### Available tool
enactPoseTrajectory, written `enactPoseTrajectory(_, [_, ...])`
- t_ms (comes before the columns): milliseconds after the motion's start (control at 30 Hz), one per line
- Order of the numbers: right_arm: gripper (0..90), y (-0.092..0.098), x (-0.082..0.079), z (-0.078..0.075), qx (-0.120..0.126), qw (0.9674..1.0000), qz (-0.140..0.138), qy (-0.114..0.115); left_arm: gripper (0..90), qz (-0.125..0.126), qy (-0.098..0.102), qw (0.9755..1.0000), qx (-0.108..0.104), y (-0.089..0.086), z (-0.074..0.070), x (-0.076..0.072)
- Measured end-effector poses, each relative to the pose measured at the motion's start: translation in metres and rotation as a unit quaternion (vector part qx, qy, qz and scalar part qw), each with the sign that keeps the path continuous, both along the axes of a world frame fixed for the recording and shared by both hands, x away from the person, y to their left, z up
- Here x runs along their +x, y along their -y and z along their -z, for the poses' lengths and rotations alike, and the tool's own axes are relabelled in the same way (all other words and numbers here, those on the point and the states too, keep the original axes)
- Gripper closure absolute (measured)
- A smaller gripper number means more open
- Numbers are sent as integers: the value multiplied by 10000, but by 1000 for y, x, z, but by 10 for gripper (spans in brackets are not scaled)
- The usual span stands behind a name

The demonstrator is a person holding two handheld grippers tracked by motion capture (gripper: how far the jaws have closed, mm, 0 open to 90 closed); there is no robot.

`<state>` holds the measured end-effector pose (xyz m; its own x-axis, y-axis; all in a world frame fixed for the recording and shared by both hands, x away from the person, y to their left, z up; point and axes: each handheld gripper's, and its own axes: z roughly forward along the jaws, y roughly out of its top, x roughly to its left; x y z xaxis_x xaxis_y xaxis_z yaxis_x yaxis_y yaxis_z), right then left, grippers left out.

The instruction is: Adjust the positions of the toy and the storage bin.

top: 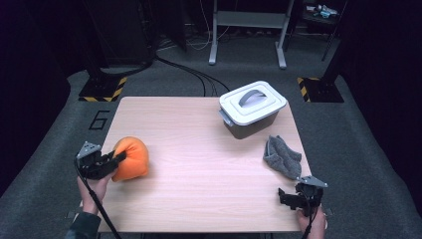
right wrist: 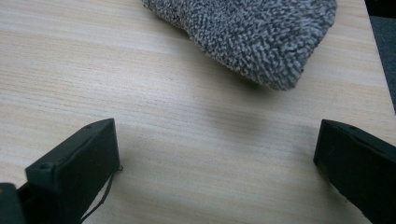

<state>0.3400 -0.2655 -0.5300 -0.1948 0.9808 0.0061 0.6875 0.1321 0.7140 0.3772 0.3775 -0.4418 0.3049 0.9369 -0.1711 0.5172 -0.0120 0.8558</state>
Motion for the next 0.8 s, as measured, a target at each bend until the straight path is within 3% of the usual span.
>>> enactPoseTrajectory(433, [0,0,0,0,-2,10000,0,0,659,-304,-127,9994,-43,-28,10,-8])
enactPoseTrajectory(800, [0,0,0,0,-1,10000,0,0,641,-320,-384,9987,32,-39,21,-9])
